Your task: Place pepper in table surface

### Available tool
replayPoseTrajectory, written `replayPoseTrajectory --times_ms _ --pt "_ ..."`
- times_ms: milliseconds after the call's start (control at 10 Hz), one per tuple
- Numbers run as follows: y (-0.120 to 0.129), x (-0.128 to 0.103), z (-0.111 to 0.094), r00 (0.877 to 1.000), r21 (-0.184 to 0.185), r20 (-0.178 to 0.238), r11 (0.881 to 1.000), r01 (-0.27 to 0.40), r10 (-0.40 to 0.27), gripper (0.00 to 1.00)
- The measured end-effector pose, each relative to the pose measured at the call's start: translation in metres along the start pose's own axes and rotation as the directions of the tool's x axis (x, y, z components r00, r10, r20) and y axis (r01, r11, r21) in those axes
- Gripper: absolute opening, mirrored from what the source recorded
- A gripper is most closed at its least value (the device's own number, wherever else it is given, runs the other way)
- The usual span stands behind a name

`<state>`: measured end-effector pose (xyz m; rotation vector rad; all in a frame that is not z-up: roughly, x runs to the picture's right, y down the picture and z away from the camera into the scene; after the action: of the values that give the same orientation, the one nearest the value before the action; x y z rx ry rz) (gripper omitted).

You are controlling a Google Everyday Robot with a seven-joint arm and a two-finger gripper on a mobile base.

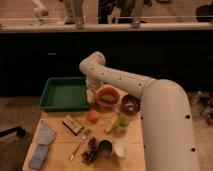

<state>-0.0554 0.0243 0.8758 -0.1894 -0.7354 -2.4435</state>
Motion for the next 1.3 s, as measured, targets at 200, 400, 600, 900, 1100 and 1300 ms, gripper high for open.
replayPoseTrajectory --times_ms 200,400,600,900,1100,1300 --pt "0.0 0.012 0.001 1.0 0.008 -0.009 1.0 -0.001 0.001 0.8" --pt "0.008 0.005 0.003 1.0 0.006 -0.002 1.0 -0.015 0.015 0.8" --pt "0.018 -0.003 0.005 1.0 0.007 -0.006 1.0 -0.026 0.026 0.8" --pt "0.038 -0.025 0.011 0.999 0.013 -0.005 0.999 -0.05 0.05 0.8" --pt "0.051 -0.035 0.019 0.998 0.026 -0.001 0.998 -0.061 0.061 0.8" --pt "0.058 -0.044 0.024 0.997 0.035 0.009 0.997 -0.074 0.074 0.8"
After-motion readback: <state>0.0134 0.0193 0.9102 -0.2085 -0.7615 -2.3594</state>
